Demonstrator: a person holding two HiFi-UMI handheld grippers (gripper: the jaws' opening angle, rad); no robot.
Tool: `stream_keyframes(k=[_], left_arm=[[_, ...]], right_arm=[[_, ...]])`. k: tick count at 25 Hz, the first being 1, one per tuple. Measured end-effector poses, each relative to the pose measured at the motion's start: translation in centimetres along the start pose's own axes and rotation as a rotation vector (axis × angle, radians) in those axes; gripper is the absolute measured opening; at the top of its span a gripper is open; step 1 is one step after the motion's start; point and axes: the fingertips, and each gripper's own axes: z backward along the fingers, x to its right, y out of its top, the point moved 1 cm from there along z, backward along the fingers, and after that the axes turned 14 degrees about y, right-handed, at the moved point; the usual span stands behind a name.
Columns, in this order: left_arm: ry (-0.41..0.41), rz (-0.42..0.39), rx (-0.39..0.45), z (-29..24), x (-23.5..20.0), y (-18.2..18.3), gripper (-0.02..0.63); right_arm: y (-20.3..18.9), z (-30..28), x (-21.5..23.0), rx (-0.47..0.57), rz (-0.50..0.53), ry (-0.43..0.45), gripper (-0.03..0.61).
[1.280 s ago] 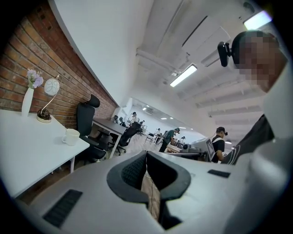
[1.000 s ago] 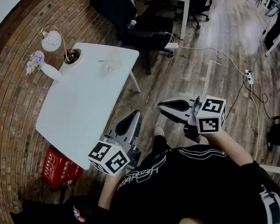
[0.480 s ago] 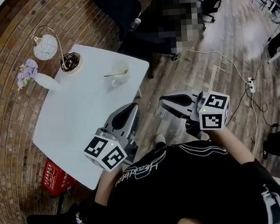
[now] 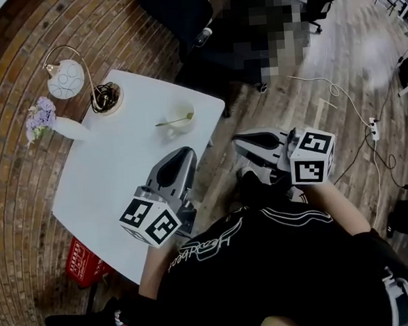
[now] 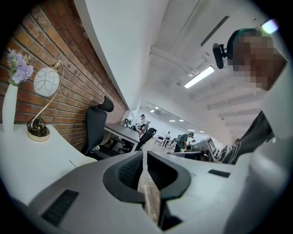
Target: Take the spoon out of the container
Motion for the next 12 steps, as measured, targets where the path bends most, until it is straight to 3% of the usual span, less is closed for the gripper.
stream_keyframes(k=[8, 12], left_arm=[[0.164, 0.059, 0.016, -2.4, -4.9, 0.9, 0.015], [0.270, 0.106, 0.012, -3.7, -8.7, 0.9, 0.066]], right_arm=[[1.1, -2.2, 4.9, -0.055, -0.053, 0.073, -0.003], [1.9, -3.8, 7.1, -0.087, -0.074, 0.115, -0.003]])
